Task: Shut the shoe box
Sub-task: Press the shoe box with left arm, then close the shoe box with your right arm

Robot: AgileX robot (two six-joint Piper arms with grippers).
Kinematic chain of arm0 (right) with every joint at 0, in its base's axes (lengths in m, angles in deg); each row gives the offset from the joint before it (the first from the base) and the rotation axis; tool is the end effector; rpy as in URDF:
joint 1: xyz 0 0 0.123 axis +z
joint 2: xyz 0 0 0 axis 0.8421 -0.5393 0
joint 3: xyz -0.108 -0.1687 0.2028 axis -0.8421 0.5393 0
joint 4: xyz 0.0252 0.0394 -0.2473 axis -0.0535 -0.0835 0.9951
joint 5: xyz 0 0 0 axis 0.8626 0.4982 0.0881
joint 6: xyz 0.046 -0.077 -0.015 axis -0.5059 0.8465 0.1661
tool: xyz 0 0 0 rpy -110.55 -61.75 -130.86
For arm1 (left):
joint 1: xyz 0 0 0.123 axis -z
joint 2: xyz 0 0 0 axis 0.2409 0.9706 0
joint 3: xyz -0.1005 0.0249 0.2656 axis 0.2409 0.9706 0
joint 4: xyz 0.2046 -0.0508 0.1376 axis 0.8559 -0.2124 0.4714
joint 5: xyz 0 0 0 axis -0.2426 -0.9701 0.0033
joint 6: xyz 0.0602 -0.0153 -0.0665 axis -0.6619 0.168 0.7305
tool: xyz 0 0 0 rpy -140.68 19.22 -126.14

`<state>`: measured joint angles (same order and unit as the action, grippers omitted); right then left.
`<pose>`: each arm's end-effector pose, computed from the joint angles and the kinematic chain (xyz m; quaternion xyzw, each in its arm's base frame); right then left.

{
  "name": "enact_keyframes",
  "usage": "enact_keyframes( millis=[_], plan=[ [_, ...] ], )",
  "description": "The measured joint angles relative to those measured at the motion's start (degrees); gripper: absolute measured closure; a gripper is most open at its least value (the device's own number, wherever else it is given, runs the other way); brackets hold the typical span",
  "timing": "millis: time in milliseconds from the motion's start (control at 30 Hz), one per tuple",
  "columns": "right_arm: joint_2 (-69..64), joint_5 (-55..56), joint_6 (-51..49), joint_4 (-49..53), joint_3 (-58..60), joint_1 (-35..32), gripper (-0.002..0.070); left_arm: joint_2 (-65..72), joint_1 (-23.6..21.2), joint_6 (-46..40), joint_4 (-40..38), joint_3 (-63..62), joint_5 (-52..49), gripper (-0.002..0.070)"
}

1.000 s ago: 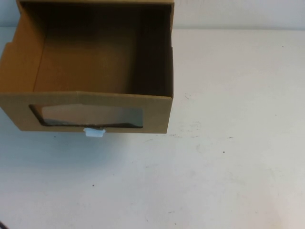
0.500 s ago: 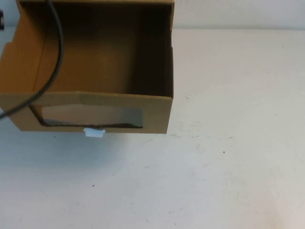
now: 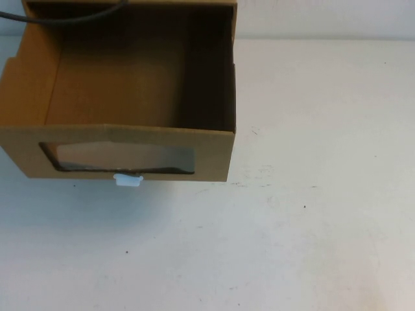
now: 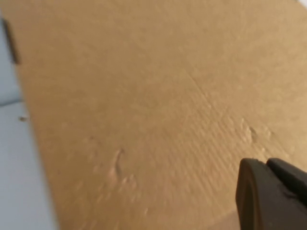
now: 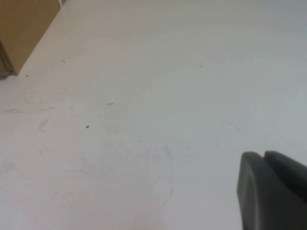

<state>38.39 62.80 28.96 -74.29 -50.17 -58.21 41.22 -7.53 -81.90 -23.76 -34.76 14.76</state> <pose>0.0529 0.0055 0.1736 0.0090 0.7962 0.0413 0.6036 0.3846 -0.0756 0.4535 0.1947 0.8599 -0.1517 0.4468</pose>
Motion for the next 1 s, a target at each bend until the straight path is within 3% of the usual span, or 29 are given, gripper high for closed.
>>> enact_keyframes(
  millis=[200, 500, 833, 1000],
  plan=[
    [0.0, 0.0, 0.0, 0.0, 0.0, 0.0, 0.0687, 6.11, 2.67, 0.0, 1.24, -2.55, -0.54, 0.068],
    [0.0, 0.0, 0.0, -0.47, 0.0, 0.0, 0.0687, 7.76, 2.89, -0.34, 1.09, -3.04, -0.08, 0.068],
    [0.0, 10.84, -0.09, -30.59, 0.0, 0.0, 0.0687, 7.8, 2.89, -0.34, 1.09, -3.04, -0.08, 0.068],
    [0.0, 14.15, 0.65, -38.99, 0.0, 0.0, 0.0687, 7.8, 2.89, -0.34, 1.09, -3.04, -0.08, 0.068]
  ],
)
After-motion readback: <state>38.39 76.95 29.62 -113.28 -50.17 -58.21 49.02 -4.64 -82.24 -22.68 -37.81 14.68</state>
